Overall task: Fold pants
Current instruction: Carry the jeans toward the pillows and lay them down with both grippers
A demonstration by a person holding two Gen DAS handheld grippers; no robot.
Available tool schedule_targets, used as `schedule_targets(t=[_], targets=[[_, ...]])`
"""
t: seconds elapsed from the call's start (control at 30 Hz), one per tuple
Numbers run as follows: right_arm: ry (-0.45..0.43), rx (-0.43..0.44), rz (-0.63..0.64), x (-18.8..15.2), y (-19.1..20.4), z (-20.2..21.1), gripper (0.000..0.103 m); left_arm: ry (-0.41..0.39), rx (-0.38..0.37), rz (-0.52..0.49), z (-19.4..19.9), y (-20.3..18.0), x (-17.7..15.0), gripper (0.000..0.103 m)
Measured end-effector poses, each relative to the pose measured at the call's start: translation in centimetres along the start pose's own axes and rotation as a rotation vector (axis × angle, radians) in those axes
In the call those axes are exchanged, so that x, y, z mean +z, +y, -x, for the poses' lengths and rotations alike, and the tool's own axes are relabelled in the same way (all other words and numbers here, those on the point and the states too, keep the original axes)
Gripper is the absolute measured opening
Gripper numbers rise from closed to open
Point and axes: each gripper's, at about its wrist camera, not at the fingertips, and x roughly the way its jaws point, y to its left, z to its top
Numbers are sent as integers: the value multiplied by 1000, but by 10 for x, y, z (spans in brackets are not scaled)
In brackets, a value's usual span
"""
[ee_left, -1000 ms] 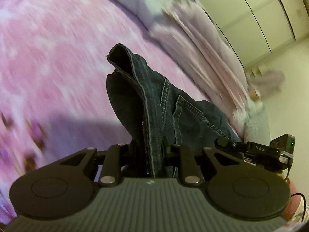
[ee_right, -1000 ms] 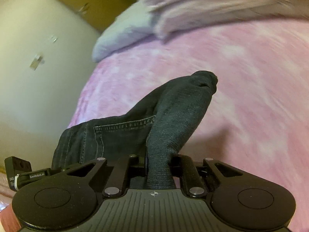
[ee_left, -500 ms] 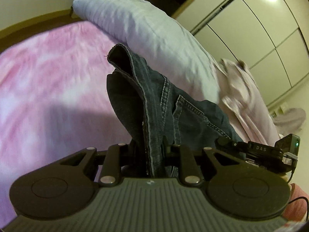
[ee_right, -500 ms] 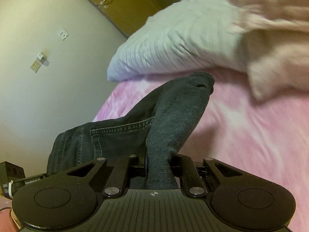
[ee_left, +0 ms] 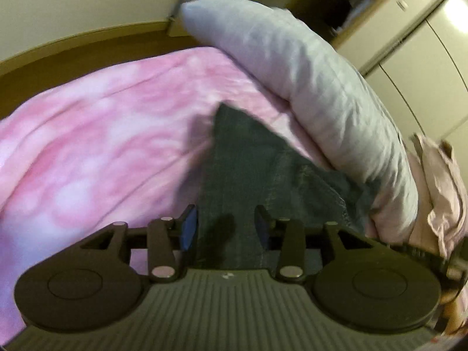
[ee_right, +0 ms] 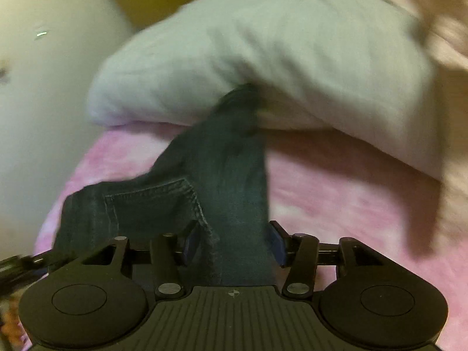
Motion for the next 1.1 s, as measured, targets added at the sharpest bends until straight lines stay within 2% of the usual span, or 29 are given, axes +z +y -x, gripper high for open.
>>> schedule_targets(t=[0.07,0.17,0.27,0.37,0.43,0.47,0.53,0.63,0.7,0.77,0.83,0.87,0.93,1.03,1.1], targets=[[-50,-55,18,-18,-4,16,48,-45,8,-49,19,0,-10,34],[-135,-108,143,-50,9,45,47,-80,-25,-157,40,-18,-27,28],[-170,-99,226,-74,31,56,42,-77,-32,-297,42,-40,-46,24],[-146,-92,301,-95,45,44,33,-4,49,-420,15,-45,-65,14],[-80,-141,375,-111,50,24,31,-12,88,-448,3,-38,-72,10],[-62,-158,397,-117,50,14,31,-25,91,-452,3,-35,-75,12],[-98,-175,433,-123,53,9,31,-21,91,-433,3,-34,-73,11],[-78,-188,391,-115,58,16,31,-15,112,-424,12,-39,-70,11],[-126,-190,367,-113,60,32,31,-32,102,-419,23,-43,-74,12],[-161,-169,376,-113,62,39,31,-8,142,-434,19,-44,-80,13],[-44,-205,385,-113,61,18,31,34,166,-401,8,-40,-81,13],[-29,-203,390,-115,59,11,32,33,162,-373,8,-37,-81,14],[-24,-210,396,-110,62,11,33,50,171,-354,11,-39,-79,17],[-18,-194,316,-98,64,32,34,56,195,-365,25,-47,-78,20],[-49,-167,281,-99,67,55,43,51,186,-357,41,-55,-75,25]])
